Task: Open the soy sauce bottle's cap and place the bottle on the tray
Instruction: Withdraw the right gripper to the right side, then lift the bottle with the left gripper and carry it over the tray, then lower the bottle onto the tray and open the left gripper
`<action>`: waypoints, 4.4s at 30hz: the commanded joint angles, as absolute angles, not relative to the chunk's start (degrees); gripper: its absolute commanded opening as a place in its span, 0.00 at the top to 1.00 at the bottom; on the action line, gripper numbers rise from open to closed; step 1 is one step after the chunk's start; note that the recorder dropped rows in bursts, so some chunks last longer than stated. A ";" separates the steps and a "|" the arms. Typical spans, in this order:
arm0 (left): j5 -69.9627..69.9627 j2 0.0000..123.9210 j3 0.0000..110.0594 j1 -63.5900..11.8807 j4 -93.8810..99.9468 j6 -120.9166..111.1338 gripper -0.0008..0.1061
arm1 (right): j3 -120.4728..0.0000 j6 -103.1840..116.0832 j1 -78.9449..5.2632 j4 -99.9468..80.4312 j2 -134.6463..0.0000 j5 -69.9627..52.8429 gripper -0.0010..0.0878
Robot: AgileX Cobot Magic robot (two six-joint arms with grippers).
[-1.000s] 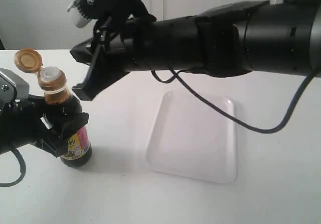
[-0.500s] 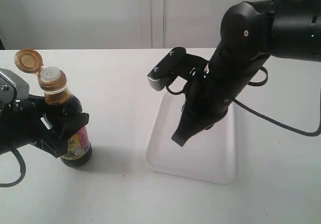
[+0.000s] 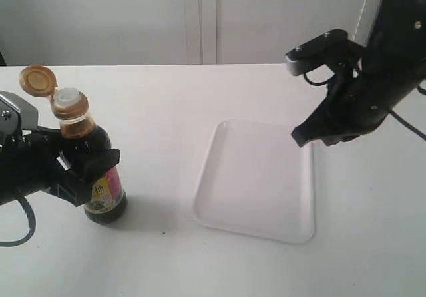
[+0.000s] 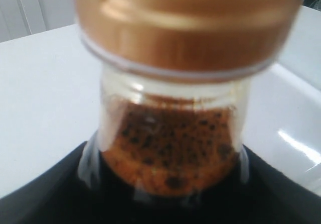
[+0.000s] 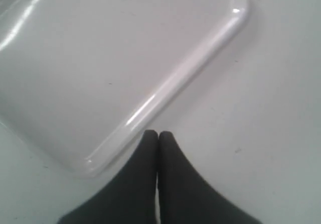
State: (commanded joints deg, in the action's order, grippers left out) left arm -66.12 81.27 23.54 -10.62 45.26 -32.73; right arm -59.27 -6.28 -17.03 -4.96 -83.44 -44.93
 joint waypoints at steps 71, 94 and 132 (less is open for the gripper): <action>-45.82 107.87 66.94 -46.75 19.26 -19.29 0.99 | -43.29 -1.12 -6.03 -3.63 -72.67 -34.85 0.99; -48.55 113.42 68.73 -47.49 17.39 -16.67 0.93 | -43.29 -1.22 -6.03 -3.20 -72.67 -34.50 0.99; -20.34 105.61 68.73 -47.49 18.01 -24.41 0.01 | -43.29 -1.44 -6.03 -3.06 -72.67 -34.50 0.99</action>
